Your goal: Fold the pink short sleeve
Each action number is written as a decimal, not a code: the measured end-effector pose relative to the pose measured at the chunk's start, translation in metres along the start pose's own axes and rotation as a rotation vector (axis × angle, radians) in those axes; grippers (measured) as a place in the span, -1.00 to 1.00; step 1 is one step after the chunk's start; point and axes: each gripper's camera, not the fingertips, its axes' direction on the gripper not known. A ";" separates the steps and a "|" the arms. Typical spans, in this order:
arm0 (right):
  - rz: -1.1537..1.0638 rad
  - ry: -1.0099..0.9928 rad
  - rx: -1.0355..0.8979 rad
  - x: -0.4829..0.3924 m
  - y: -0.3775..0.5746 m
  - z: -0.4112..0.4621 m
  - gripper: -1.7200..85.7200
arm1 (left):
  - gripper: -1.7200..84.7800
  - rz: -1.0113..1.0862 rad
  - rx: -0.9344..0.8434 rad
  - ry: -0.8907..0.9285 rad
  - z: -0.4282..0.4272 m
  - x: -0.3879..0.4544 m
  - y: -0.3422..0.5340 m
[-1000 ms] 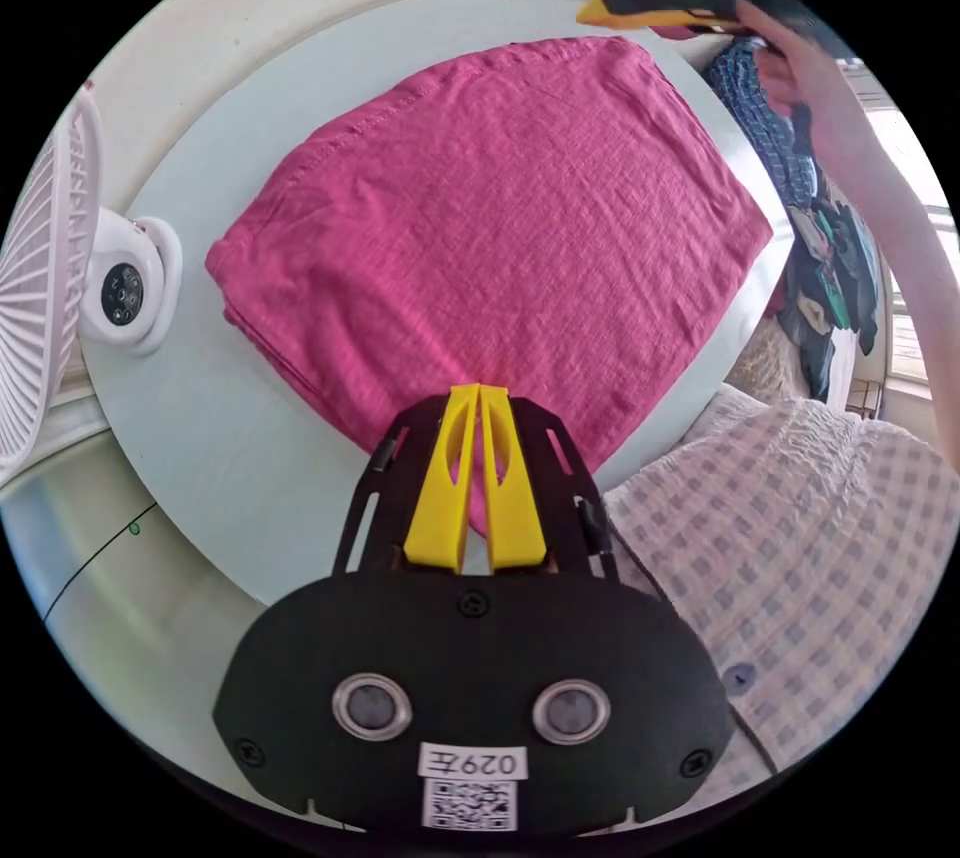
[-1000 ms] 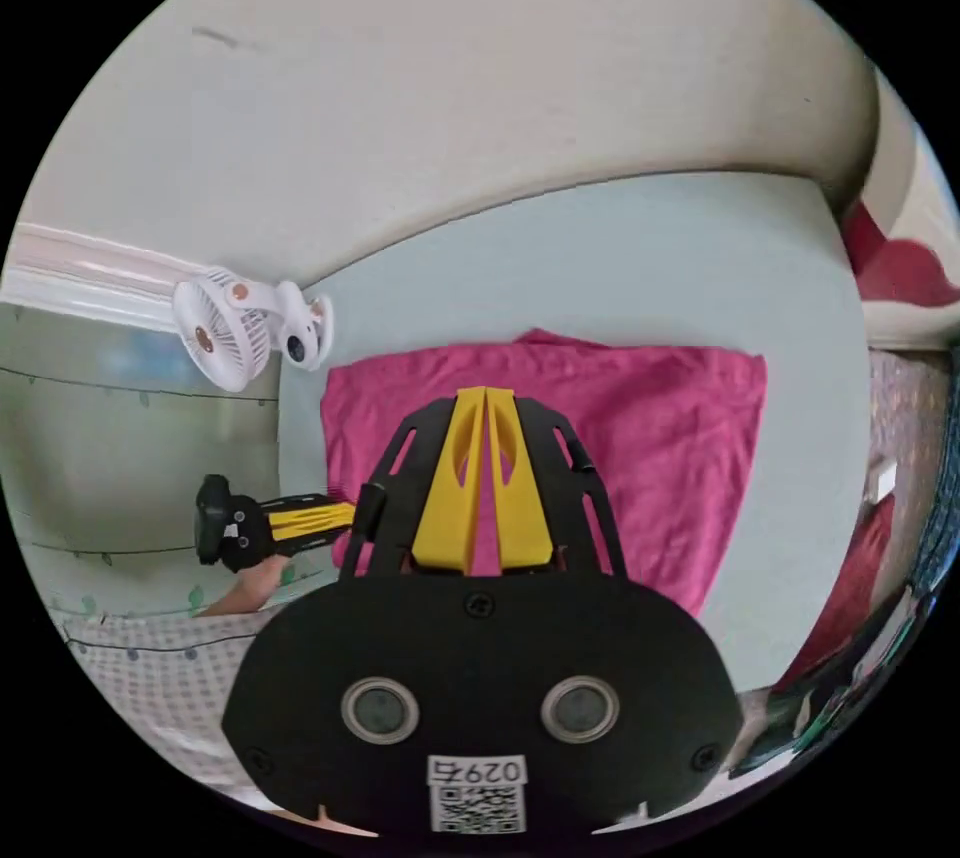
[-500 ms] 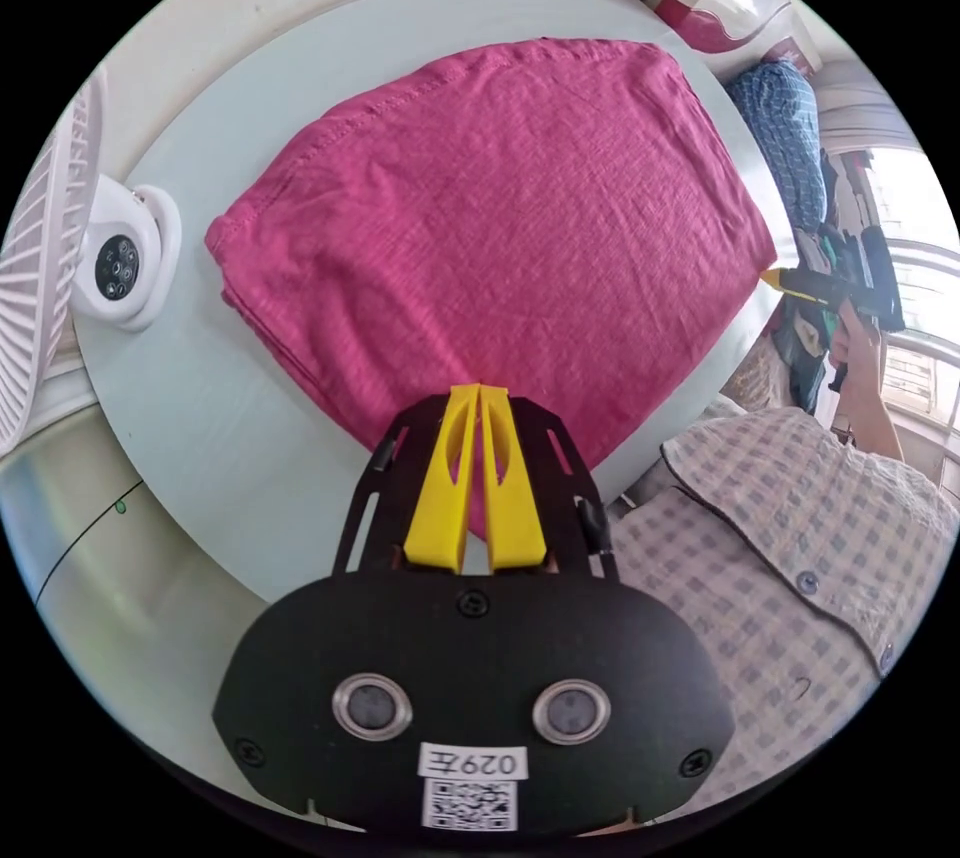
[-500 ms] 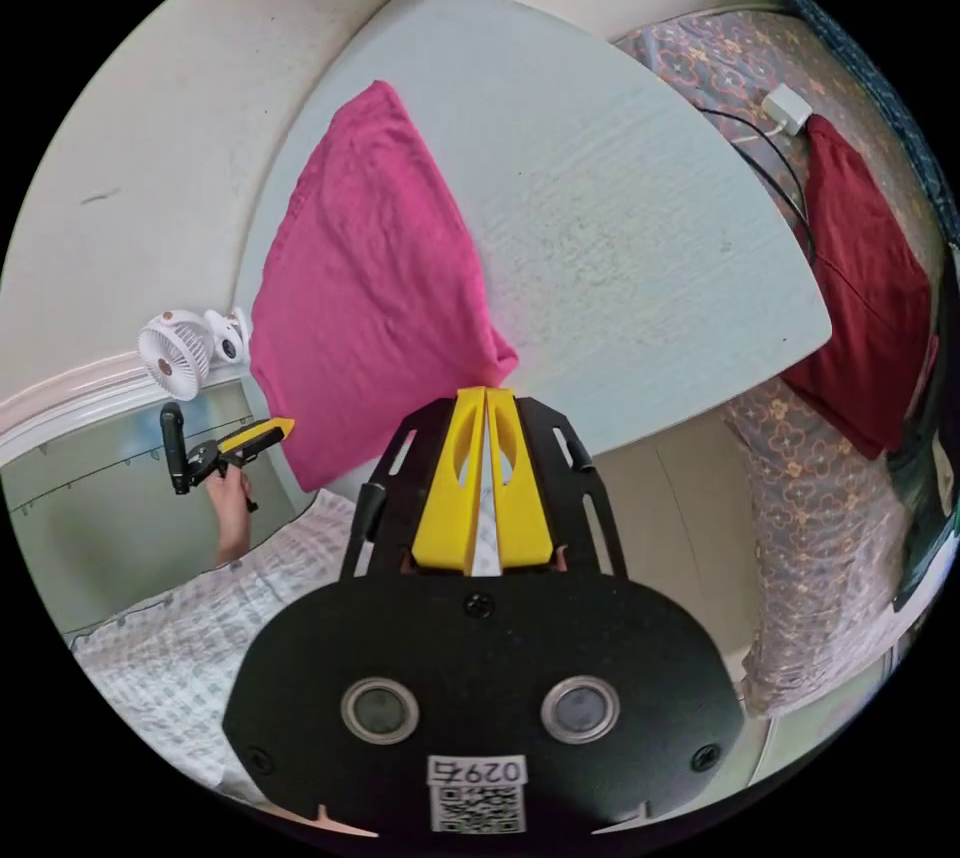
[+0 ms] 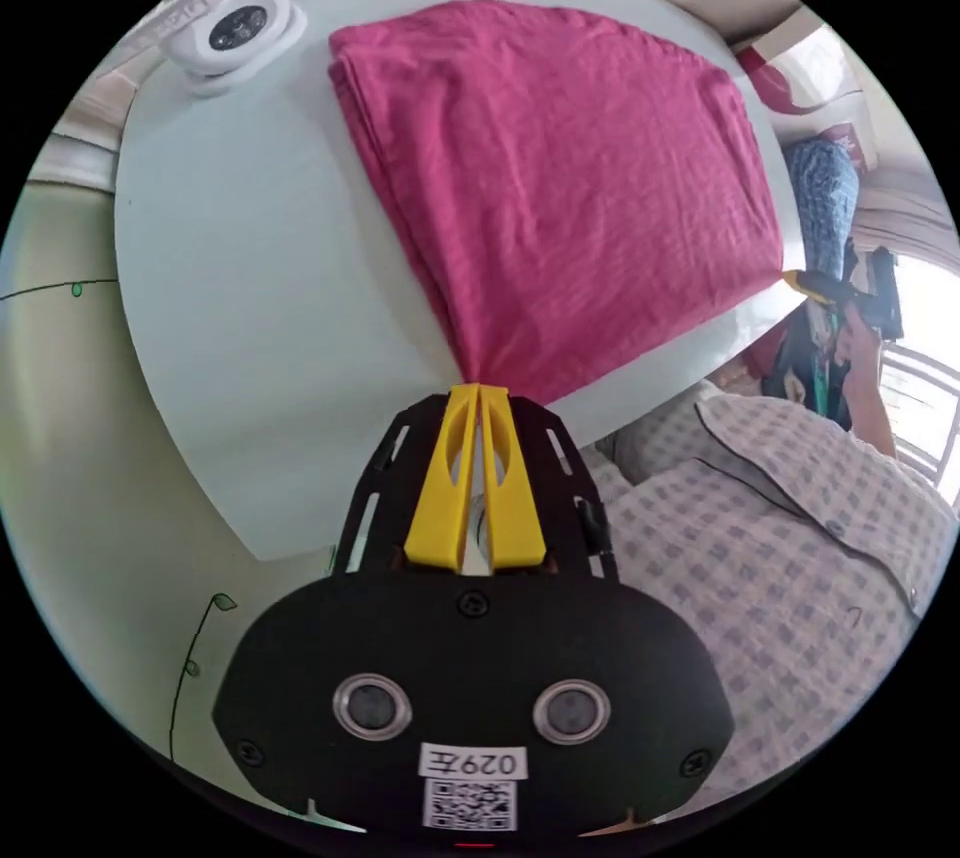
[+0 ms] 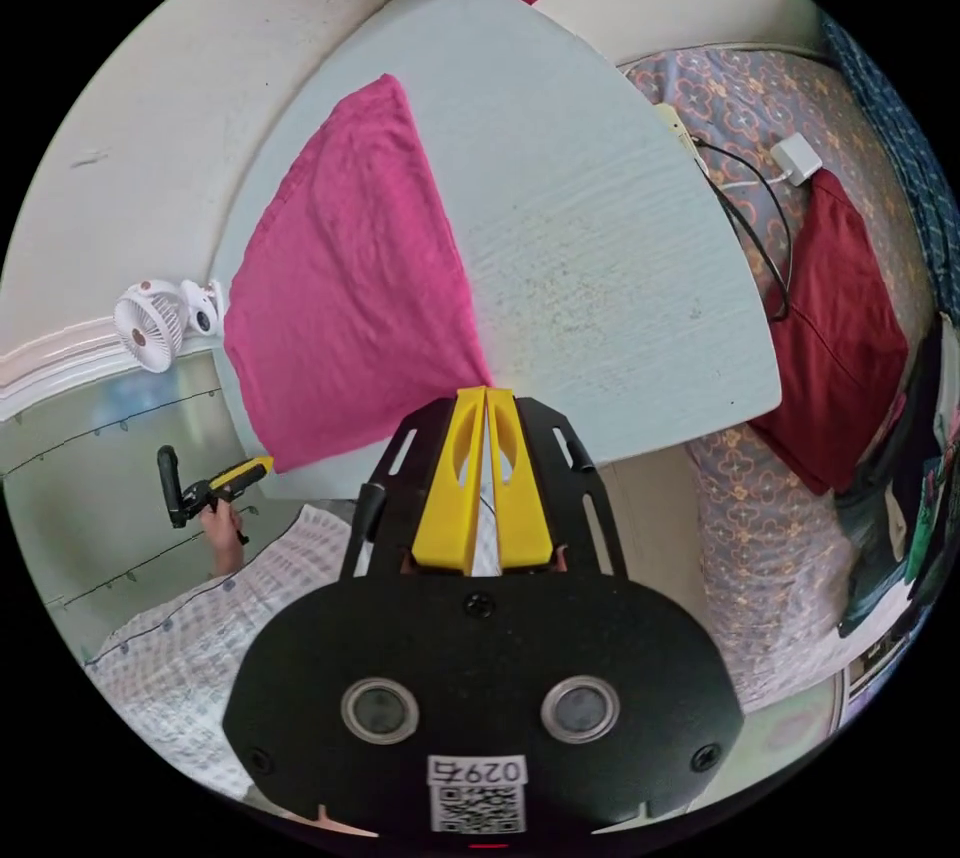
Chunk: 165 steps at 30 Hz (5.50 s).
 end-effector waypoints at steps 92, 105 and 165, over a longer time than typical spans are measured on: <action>-0.093 -0.424 0.024 0.465 0.158 -0.165 -0.68 | -0.67 0.056 -0.063 0.557 0.139 0.192 -0.107; -0.083 -0.526 -0.052 0.601 0.215 -0.191 -0.91 | -0.96 -0.002 -0.081 0.686 0.169 0.279 -0.159; 0.655 -0.793 0.937 1.288 0.877 -0.565 -0.91 | -0.98 1.091 -0.474 0.440 0.187 1.101 -0.203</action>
